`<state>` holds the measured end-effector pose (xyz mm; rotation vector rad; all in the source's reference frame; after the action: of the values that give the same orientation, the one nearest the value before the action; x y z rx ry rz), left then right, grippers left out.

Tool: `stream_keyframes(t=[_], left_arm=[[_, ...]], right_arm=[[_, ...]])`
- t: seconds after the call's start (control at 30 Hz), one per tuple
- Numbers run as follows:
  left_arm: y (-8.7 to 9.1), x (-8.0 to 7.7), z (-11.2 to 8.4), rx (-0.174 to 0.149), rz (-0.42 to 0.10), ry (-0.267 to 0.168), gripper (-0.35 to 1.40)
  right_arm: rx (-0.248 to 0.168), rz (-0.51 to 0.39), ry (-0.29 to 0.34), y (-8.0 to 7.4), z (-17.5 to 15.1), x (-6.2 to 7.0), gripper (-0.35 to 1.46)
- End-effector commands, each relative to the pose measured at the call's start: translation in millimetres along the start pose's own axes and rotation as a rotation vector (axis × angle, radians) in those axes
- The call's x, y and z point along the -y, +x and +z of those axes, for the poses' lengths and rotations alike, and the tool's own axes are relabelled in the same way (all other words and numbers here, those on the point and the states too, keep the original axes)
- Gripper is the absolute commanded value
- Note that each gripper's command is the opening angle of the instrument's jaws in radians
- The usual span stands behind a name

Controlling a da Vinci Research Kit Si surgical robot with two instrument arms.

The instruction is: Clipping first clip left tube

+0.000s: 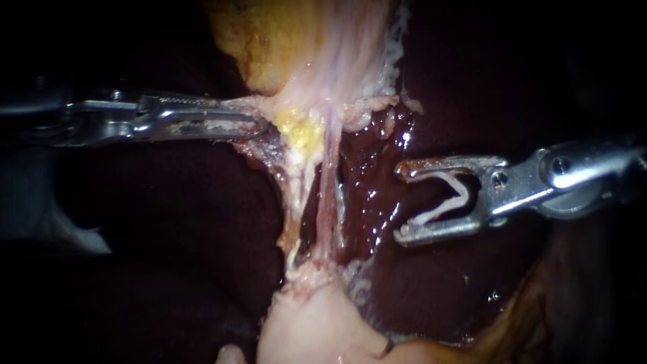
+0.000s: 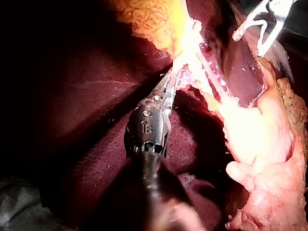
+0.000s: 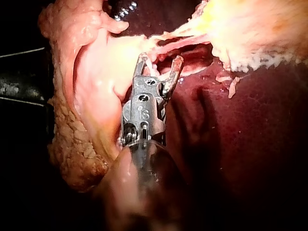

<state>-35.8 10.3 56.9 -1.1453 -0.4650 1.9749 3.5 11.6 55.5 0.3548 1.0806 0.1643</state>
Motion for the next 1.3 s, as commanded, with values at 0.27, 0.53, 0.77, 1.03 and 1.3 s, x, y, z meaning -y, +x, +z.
stream_keyframes(t=[0.27, 0.53, 0.77, 1.03, 1.3], left_arm=[[2.7, 0.7, -4.1, -0.003, -0.011, -0.009, -0.35], [5.7, 0.3, -10.7, -0.044, -0.036, 0.020, -0.35], [5.4, -0.1, -10.9, -0.045, -0.037, 0.026, -0.35], [5.2, -0.3, -10.4, -0.046, -0.036, 0.030, -0.35], [5.3, -0.5, -10.3, -0.047, -0.037, 0.035, -0.35]], right_arm=[[0.000, 0.001, -0.001, 0.0, 0.1, 0.0, 0.49], [0.000, 0.001, -0.001, 0.0, 0.1, 0.0, 0.49], [-0.002, 0.003, 0.011, 0.7, 1.2, 0.3, 0.49], [-0.013, 0.069, 0.102, 1.9, 6.2, 2.6, 0.49], [-0.010, 0.116, 0.128, 2.0, 12.0, 3.5, 0.49]])
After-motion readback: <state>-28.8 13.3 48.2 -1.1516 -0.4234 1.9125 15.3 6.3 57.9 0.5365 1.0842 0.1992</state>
